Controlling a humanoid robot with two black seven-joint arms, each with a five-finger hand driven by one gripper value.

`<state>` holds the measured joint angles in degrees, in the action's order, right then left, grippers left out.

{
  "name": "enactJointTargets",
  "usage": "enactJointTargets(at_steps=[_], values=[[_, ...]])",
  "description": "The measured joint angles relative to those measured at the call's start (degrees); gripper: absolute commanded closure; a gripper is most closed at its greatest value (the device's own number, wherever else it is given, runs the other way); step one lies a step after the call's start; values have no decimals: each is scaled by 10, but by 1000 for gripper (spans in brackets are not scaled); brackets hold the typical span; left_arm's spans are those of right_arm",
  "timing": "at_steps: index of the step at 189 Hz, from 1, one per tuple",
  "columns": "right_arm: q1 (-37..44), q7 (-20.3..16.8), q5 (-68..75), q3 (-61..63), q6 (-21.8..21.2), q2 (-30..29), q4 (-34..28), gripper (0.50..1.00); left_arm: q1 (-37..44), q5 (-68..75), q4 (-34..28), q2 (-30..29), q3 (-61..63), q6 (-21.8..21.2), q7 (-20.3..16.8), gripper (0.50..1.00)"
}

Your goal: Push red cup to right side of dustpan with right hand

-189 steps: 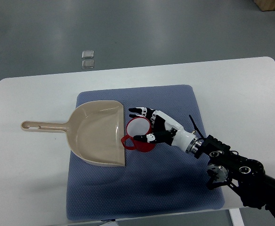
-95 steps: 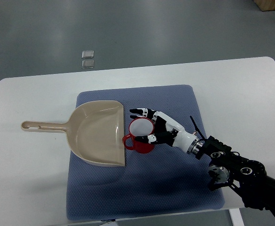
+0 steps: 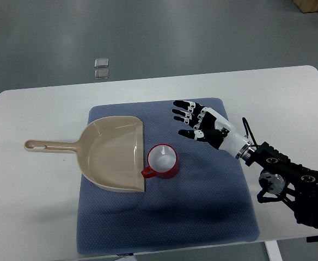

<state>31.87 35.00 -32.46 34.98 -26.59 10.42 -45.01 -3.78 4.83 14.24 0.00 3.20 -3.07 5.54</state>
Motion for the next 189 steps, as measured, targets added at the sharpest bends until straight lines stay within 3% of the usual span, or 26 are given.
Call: enactJointTargets(at_steps=[42,111,169,189], values=[[19,-2,82,25,19,13,11,568,0,0,4,0,0,0,0,500],[33,-107,321,57,60,14,46,566,-1,1,5,0,1,0,0,500],[48,-147,382,58,92,13,52,566,-2,1,5,0,1,0,0,500],[55,-151,392,58,85,10,53,566,-2,0,5,0,0,0,0,500]])
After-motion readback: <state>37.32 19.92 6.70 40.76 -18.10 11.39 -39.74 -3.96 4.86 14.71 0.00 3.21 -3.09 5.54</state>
